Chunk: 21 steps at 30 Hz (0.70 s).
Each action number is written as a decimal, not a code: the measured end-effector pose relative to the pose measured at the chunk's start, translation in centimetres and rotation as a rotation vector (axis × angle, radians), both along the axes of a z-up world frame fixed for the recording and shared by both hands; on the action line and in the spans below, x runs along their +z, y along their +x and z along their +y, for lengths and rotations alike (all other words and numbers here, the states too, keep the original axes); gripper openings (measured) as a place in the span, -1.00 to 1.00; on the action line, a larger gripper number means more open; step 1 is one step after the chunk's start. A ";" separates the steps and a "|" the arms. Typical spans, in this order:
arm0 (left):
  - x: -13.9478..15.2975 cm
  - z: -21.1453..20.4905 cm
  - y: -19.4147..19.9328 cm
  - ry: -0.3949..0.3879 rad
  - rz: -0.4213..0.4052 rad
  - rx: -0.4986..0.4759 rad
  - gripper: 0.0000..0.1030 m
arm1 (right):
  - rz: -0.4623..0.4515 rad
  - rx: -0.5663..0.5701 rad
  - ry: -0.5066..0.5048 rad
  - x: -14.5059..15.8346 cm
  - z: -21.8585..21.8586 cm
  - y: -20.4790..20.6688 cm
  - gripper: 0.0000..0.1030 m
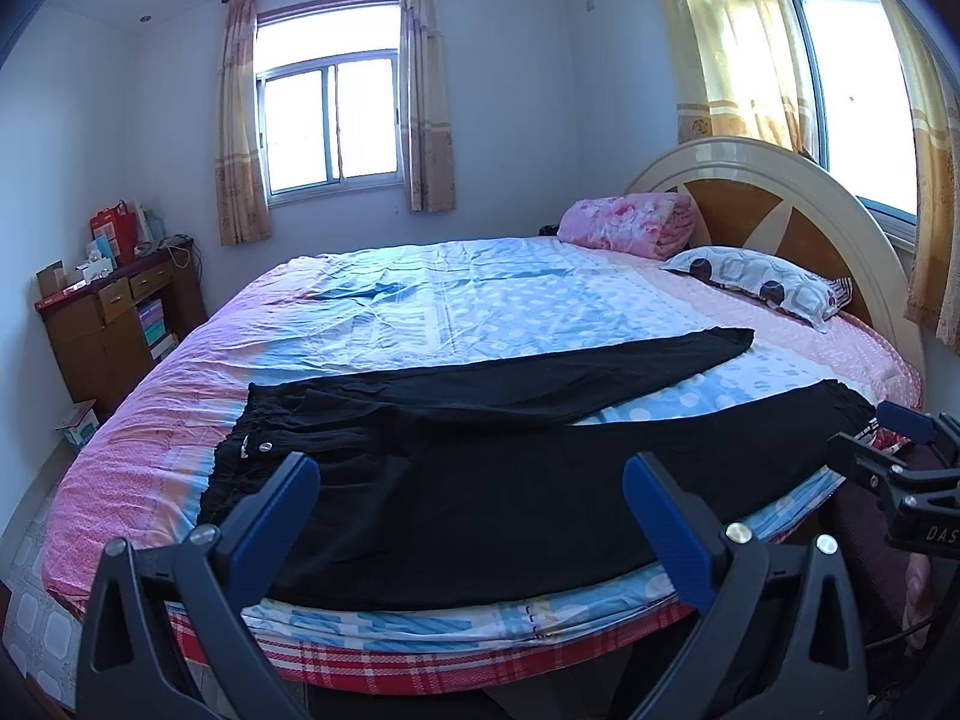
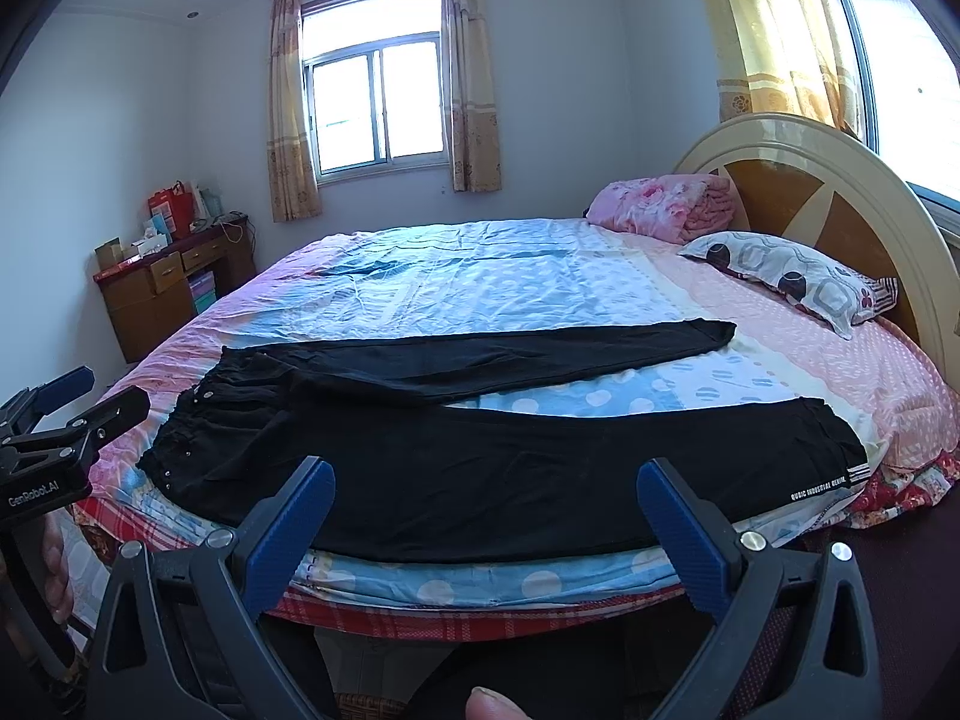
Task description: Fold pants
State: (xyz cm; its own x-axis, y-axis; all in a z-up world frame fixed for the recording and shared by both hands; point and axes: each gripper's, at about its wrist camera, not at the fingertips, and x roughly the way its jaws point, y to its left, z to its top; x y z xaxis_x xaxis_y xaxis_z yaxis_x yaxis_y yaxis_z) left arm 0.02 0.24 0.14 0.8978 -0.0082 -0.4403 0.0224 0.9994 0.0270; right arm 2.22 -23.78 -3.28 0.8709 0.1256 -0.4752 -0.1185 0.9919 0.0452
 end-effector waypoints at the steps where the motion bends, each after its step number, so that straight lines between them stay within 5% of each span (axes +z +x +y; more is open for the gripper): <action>1: 0.0 0.0 -0.1 0.000 -0.001 0.000 1.00 | 0.001 -0.001 0.000 0.0 0.0 0.0 0.98; 21: 0.2 0.0 0.0 -0.004 -0.001 0.004 1.00 | 0.010 -0.010 -0.002 -0.2 0.2 0.2 0.98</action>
State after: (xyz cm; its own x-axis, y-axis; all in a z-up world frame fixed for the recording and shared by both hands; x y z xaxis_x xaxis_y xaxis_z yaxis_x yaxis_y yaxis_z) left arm 0.03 0.26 0.30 0.8985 -0.0061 -0.4389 0.0180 0.9996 0.0229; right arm 2.42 -23.58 -3.45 0.8676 0.1158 -0.4837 -0.1078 0.9932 0.0446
